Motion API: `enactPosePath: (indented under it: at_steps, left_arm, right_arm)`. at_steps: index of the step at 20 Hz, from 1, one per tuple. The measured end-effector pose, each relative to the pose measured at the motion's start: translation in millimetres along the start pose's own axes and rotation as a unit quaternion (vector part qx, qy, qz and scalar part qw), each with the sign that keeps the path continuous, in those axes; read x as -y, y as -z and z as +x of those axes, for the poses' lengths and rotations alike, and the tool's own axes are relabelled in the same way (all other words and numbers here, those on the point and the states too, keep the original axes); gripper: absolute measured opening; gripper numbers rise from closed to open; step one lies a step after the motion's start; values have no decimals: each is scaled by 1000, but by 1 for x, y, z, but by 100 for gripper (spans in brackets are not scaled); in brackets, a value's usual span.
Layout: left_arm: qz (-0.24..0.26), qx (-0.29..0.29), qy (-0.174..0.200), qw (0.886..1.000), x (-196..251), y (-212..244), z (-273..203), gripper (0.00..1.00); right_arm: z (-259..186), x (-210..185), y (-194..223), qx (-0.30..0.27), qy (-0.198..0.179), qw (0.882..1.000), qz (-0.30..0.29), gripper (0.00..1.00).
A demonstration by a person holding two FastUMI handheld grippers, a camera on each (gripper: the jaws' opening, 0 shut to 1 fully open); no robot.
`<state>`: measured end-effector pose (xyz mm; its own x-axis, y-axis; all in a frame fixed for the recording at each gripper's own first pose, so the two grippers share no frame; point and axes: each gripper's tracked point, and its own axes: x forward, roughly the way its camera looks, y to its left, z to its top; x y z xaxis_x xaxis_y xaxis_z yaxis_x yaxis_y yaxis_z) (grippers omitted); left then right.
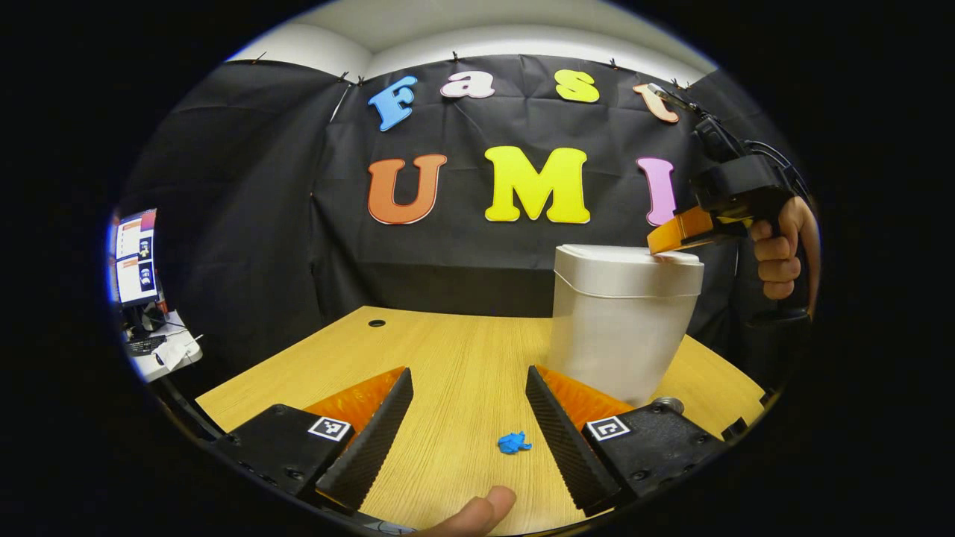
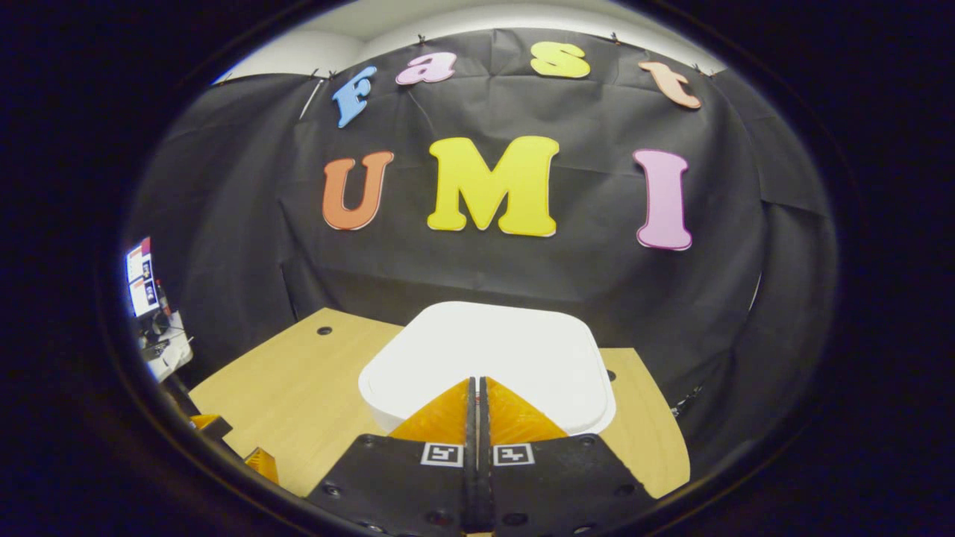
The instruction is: Press the lid of the desktop garbage bin to open it, pick up the crumpled paper on the desktop and throw it into the bin, then pick up the pop can on the desktop and drop it into the bin, and finally close the garbage bin lid.
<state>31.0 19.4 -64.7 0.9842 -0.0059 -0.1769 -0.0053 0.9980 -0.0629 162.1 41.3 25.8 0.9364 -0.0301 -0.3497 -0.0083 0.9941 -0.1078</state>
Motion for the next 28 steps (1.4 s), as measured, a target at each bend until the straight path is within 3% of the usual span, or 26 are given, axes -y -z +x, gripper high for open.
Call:
enactPosePath:
  at_steps: [4, 12, 16, 21, 28]
  left_arm:
    - [0, 6, 2, 1000, 0, -2, 0, 99]
    - [1, 8, 5, 1000, 1, -4, -2, 98]
    - [8, 15, 5, 1000, -1, -7, -3, 98]
    - [7, 7, 2, 1000, -5, -1, 1, 98]
    - [17, -6, 2, 1000, 0, 9, 7, 99]
  right_arm:
    - [-1, 1, 5, -9, 1, 1000, -24, 1]
    - [-3, 2, 11, -22, 0, 1000, 5, 1]
    - [-26, 4, -4, 29, 28, 999, -22, 0]
    - [-51, -5, 8, 52, -3, 999, 16, 0]
    - [-81, -7, 32, 89, -4, 996, -28, 0]
